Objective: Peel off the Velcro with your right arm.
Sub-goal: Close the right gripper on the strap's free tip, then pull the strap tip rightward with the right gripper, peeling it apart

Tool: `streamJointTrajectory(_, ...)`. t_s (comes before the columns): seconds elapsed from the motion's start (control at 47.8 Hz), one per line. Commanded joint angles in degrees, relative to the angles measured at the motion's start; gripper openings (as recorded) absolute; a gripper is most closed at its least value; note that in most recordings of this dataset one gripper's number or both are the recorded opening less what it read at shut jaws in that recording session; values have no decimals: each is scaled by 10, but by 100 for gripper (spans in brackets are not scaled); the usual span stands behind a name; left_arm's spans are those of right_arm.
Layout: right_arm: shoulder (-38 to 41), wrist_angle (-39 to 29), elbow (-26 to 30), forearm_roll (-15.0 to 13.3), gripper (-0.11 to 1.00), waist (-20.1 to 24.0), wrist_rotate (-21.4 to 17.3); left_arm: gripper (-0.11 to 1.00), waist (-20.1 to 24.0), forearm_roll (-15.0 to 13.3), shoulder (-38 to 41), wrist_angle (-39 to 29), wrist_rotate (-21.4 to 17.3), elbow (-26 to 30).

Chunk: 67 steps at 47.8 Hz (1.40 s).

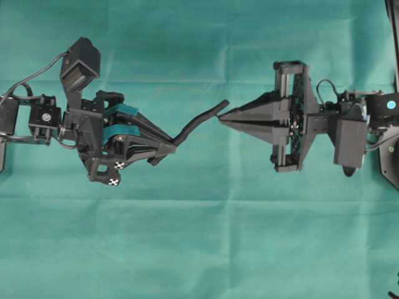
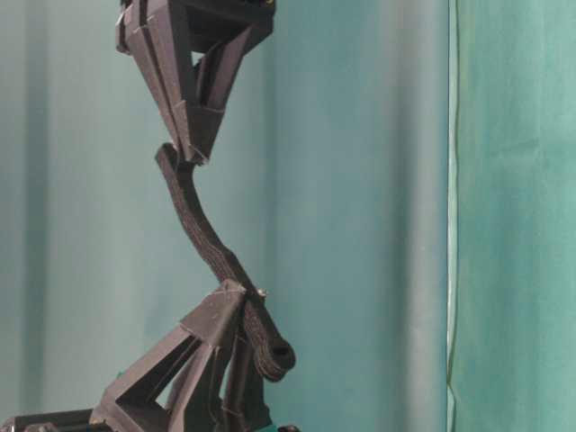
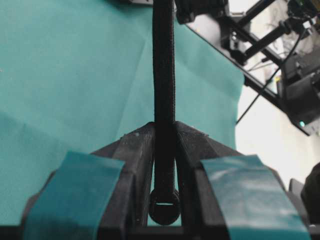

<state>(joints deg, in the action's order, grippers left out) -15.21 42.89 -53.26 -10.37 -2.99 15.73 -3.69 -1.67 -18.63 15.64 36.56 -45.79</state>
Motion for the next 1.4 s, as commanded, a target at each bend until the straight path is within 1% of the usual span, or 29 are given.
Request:
streamJointTrajectory(0.0, 4, 4, 15, 0, -10, 9, 0, 10, 3, 0, -4, 11, 0, 8)
streamJointTrajectory(1.025, 78, -5, 72, 0, -10, 48, 1, 10, 5, 0, -4, 22, 0, 8)
streamJointTrajectory(1.151, 90, -14, 83, -3, -10, 54, 1, 10, 7, 0, -4, 23, 0, 8)
streamJointTrajectory(1.381, 106, -28, 99, -19, -10, 62, -3, 10, 10, 0, -4, 33, 0, 6)
